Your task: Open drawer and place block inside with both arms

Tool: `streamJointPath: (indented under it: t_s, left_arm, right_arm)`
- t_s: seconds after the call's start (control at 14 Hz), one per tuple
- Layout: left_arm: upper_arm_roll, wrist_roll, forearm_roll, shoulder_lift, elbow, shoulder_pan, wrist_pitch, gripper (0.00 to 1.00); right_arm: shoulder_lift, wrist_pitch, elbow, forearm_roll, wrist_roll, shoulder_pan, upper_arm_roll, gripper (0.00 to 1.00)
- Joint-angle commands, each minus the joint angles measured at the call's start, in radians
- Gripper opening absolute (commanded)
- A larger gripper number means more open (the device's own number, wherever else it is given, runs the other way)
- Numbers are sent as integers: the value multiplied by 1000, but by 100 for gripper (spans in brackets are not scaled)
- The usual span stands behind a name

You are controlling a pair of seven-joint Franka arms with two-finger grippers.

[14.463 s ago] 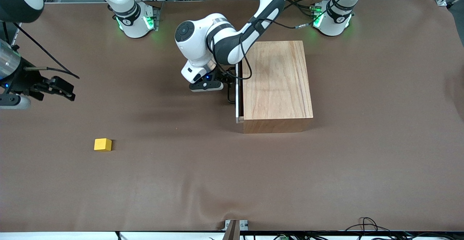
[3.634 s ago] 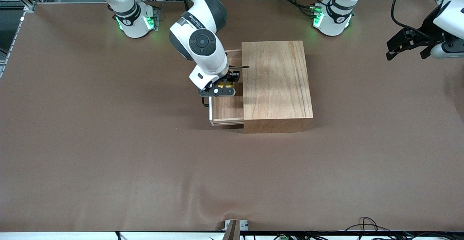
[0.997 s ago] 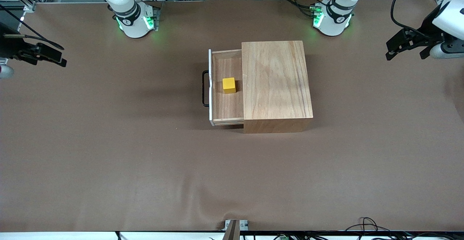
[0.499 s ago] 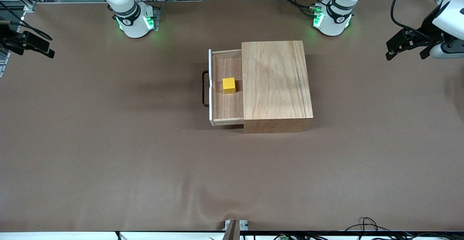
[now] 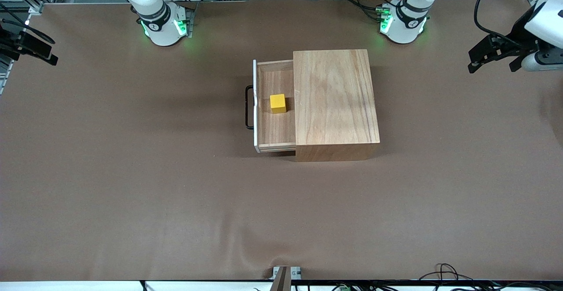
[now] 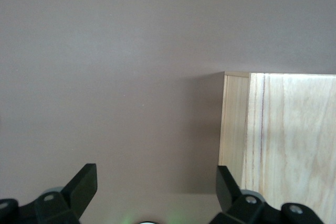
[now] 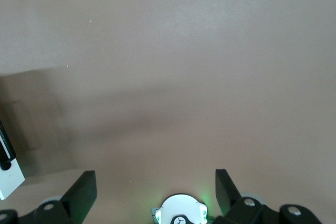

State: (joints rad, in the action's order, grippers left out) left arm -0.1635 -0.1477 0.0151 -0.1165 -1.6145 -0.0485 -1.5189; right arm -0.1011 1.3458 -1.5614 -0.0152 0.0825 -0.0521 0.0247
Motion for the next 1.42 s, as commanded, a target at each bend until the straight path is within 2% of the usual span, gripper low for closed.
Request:
streamJointPath:
  t_s: [0.0,1.0,1.35]
  left_arm:
    - [-4,-3,-7,-3,1,1,-7,100]
    - [-5,22,-7,-11,1,-2,6,100]
    - [7,25,-20,-6,39,-5,31,100]
  right_arm:
    - [-14,-8,3,15,0,12,11,100]
    - [-3,21,12,12,-6,23,12,100]
    - [-3,26,9,14,-6,25,12,100]
